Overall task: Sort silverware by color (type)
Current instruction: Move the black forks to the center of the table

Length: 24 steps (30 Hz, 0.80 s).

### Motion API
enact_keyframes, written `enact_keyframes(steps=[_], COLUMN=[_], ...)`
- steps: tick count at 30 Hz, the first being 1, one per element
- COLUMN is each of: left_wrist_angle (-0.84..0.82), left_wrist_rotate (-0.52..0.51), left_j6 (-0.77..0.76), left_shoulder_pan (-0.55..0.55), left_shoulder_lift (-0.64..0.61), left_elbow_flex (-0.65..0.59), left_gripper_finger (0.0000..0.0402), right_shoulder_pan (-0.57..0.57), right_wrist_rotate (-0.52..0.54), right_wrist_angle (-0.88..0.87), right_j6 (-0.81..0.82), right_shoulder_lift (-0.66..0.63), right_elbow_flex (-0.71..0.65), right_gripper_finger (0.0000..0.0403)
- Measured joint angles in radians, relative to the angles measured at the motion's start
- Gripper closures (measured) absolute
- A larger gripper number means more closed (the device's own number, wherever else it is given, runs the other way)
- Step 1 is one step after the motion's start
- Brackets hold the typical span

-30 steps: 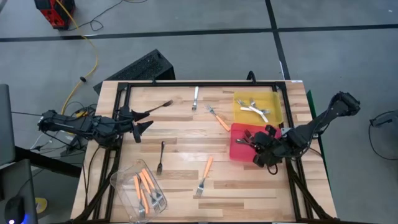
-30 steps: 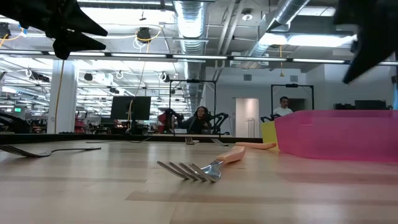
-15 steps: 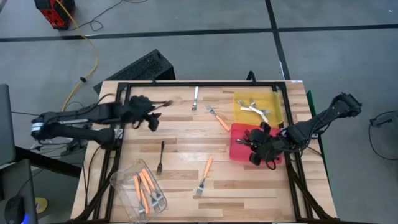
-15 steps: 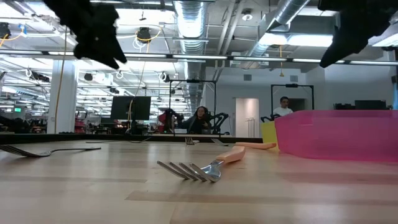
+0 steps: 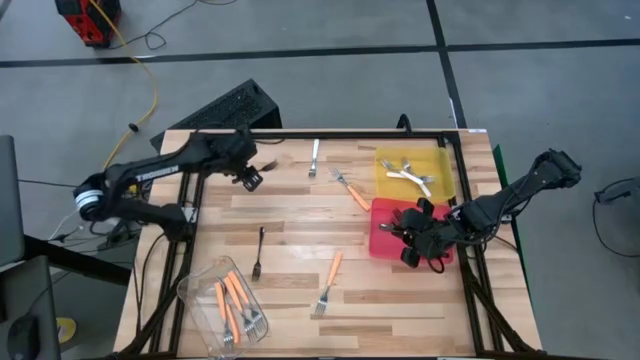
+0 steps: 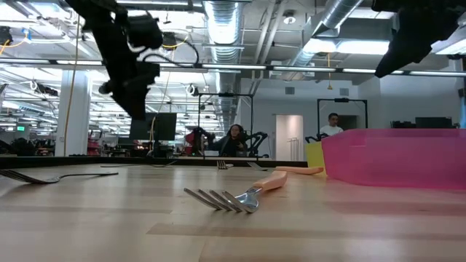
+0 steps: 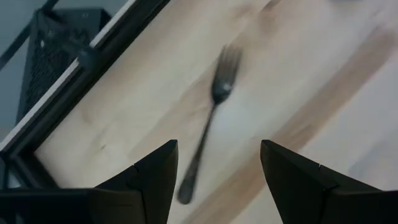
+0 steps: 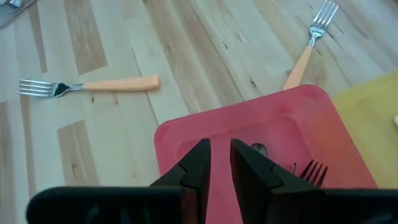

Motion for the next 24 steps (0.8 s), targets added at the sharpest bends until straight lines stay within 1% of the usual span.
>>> enact_keyframes(steps=[3, 5, 7, 8, 9, 13, 16, 18, 19, 21, 22, 24], left_wrist_angle=[-0.006, -0.009, -0.008, -0.008, -0.009, -0.056, -0.108, -0.119, -0.133, -0.161, -0.172, -0.193], left_wrist_rotate=[0.04, 0.1, 0.187, 0.213, 0.217, 0.133, 0.041, -0.009, -0.004, 0.049, 0.073, 0.086], left_j6=[0.034, 0.018, -0.013, -0.021, -0.025, -0.025, -0.02, -0.052, -0.065, -0.083, -0.091, -0.106], left_shoulder_pan=[0.067, 0.102, 0.129, 0.139, 0.144, 0.137, 0.118, 0.104, 0.103, 0.104, 0.104, 0.103], left_shoulder_lift=[0.042, 0.059, 0.068, 0.07, 0.071, 0.07, 0.07, 0.07, 0.07, 0.07, 0.07, 0.07], left_elbow_flex=[0.0, 0.0, 0.0, 0.0, 0.0, 0.0, 0.0, 0.003, 0.013, 0.056, 0.085, 0.149], left_gripper_finger=[0.0187, 0.0187, 0.0187, 0.0187, 0.0187, 0.0187, 0.0187, 0.0187, 0.0189, 0.0201, 0.0213, 0.0251], right_shoulder_pan=[0.0, 0.0, 0.0, 0.0, 0.0, 0.0, 0.0, -0.001, -0.001, -0.001, -0.001, -0.001], right_wrist_rotate=[0.0, 0.0, 0.0, 0.0, 0.0, 0.001, 0.001, 0.001, 0.002, 0.002, 0.002, 0.002], right_wrist_angle=[0.0, -0.001, -0.001, -0.001, -0.001, 0.001, 0.001, 0.002, 0.004, 0.005, 0.005, 0.005], right_j6=[-0.003, -0.003, -0.003, -0.003, -0.003, -0.026, -0.029, -0.041, -0.044, -0.044, -0.044, -0.044], right_shoulder_lift=[0.0, 0.0, 0.0, 0.0, 0.0, 0.0, 0.0, 0.0, 0.0, 0.0, 0.0, 0.0], right_elbow_flex=[0.0, 0.0, 0.0, 0.0, 0.0, 0.0, 0.0, 0.0, 0.0, 0.0, 0.0, -0.001], right_gripper_finger=[0.0314, 0.0314, 0.0314, 0.0314, 0.0314, 0.0314, 0.0314, 0.0314, 0.0314, 0.0315, 0.0315, 0.0315])
